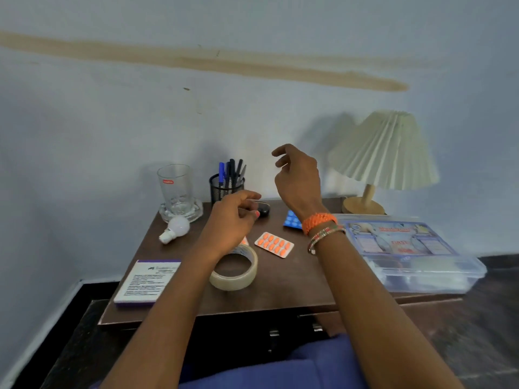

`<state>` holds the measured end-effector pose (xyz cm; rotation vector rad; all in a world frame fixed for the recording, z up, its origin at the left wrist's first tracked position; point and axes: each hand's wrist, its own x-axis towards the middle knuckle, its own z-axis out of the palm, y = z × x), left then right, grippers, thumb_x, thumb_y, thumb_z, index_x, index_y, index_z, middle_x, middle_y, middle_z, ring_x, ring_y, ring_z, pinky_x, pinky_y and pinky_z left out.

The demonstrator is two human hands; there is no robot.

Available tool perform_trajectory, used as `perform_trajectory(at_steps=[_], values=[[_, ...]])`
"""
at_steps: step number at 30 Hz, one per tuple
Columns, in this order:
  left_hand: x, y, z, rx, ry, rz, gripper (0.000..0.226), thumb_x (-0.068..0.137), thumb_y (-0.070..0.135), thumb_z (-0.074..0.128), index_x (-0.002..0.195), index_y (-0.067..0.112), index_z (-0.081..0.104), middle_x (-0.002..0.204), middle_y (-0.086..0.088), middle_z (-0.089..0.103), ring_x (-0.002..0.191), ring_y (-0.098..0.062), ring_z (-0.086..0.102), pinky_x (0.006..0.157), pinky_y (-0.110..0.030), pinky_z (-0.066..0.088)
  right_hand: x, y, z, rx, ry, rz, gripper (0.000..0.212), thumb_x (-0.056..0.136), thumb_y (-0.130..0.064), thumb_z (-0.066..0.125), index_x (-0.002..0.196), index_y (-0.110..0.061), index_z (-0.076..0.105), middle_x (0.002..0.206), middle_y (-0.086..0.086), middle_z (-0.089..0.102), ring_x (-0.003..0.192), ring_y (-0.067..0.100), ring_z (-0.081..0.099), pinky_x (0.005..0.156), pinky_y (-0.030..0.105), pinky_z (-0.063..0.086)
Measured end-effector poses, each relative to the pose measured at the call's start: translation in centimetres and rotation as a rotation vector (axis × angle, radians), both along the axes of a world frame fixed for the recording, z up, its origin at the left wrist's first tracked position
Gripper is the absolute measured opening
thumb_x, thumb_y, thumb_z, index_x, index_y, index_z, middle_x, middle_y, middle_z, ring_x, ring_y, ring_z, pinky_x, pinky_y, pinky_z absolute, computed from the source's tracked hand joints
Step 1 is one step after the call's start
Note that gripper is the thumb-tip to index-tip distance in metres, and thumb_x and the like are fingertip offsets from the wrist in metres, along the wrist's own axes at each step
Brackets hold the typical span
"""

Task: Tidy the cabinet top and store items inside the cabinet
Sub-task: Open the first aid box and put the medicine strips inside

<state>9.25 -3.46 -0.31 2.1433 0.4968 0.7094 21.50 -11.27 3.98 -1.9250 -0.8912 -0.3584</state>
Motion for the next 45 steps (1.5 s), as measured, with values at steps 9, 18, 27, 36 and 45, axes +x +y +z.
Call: perform_trajectory(at_steps=[9, 18, 27, 36, 45], values=[[4.8, -10.2, -1.8, 0.355, 0.148, -0.395, 0.032, 0.085, 0.024, 0.065, 0.117, 0.018, 0.063, 0.11, -0.003, 0.068, 0.101, -0.01, 0.062, 0.093, -0.029, 0.047, 2.5, -16.7, -5.7, -0.388, -0.133, -0.156, 0.038, 0.083, -0.009, 0.044, 0.115, -0.01, 0.065, 0.116, 0.012, 0.067, 0.11, 0.031, 0.06, 0.094, 0.045, 0.045], [6.4, -15.1, -3.3, 0.731, 0.259, -0.461, 0.055, 0.088, 0.034, 0.058, 0.139, 0.025, 0.039, 0.146, 0.005, 0.039, 0.133, -0.013, 0.037, 0.105, -0.035, 0.039, 5.0, -27.1, -7.9, -0.865, -0.008, -0.235, 0.056, 0.097, -0.051, 0.031, 0.148, -0.029, 0.024, 0.159, -0.002, 0.019, 0.147, 0.019, 0.012, 0.118, 0.049, 0.008], [4.2, -13.3, -2.8, 0.811, 0.331, -0.304, 0.051, 0.088, 0.027, 0.058, 0.136, 0.018, 0.043, 0.139, -0.003, 0.047, 0.125, -0.021, 0.045, 0.099, -0.033, 0.04, 0.7, -24.4, -9.6, -0.863, -0.195, -0.36, 0.07, 0.081, -0.018, 0.053, 0.147, -0.018, 0.028, 0.152, 0.013, 0.031, 0.137, 0.04, 0.029, 0.102, 0.059, 0.029], [4.4, -13.7, -3.1, 0.975, 0.495, -0.243, 0.054, 0.097, 0.02, 0.042, 0.147, 0.007, 0.022, 0.152, -0.012, 0.03, 0.141, -0.023, 0.029, 0.109, -0.033, 0.033, -1.1, -20.1, -8.5, -1.088, -0.153, -0.453, 0.054, 0.096, 0.001, 0.045, 0.142, 0.013, 0.02, 0.144, 0.039, 0.03, 0.137, 0.048, 0.03, 0.112, 0.055, 0.028], [4.3, -13.6, -4.0, 1.097, 0.559, -0.269, 0.058, 0.098, 0.018, 0.039, 0.148, 0.004, 0.012, 0.153, -0.024, 0.022, 0.142, -0.033, 0.024, 0.115, -0.038, 0.023, -1.6, -20.5, -8.4, -1.105, -0.176, -0.449, 0.054, 0.096, 0.002, 0.044, 0.142, 0.015, 0.019, 0.143, 0.04, 0.03, 0.135, 0.049, 0.033, 0.112, 0.051, 0.031]])
